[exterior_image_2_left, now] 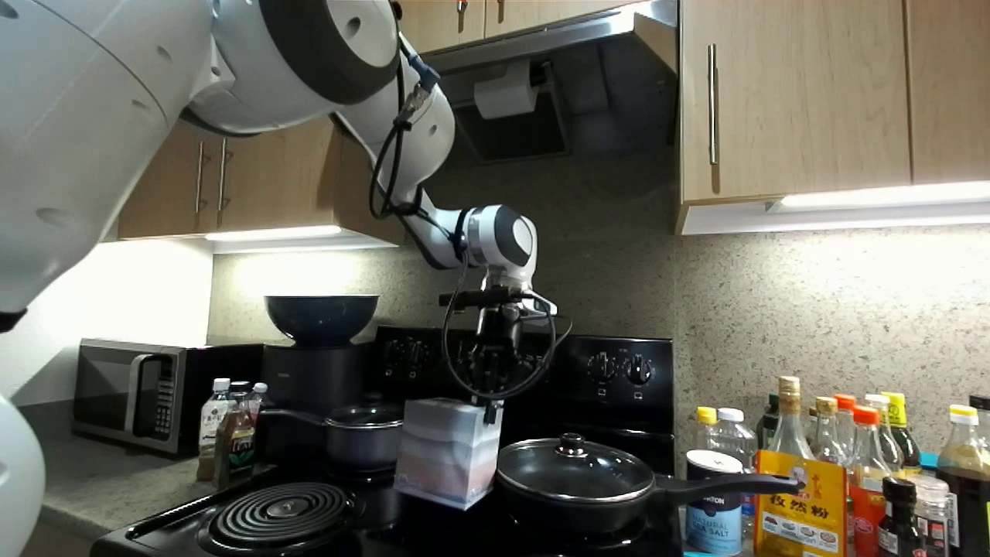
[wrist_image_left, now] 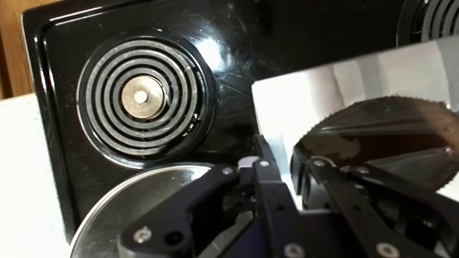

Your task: Pick the box on the stove and put it on the counter

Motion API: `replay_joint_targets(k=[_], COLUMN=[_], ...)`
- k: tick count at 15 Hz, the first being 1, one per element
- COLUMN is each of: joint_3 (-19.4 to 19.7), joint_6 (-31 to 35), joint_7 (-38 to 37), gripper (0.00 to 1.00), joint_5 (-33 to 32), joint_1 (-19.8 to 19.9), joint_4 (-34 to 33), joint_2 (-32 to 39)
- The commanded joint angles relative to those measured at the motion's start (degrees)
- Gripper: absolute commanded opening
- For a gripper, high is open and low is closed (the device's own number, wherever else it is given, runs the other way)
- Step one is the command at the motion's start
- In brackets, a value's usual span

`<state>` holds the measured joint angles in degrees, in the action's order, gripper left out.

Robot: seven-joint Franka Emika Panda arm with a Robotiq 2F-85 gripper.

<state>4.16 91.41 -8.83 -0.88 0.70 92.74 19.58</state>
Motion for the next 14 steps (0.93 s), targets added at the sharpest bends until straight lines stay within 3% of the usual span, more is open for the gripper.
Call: replay_joint_targets(k=[1,11,12,14], joint_3=[2.0,8.8,8.7,8.9], joint_6=[-0.4,0.1,-0.8,-0.8], joint_7=[-3.3,-7.8,-5.4,-5.8], gripper=[0.04,0.04,0.15,0.15], joint_5=[1.2,8.7,6.7,7.3], joint_1=[2.7,11.2,11.1,11.5], joint_4=[4.4,6.6,3.8,4.2], joint_2=[-7.7,-14.4,-12.5,-12.5])
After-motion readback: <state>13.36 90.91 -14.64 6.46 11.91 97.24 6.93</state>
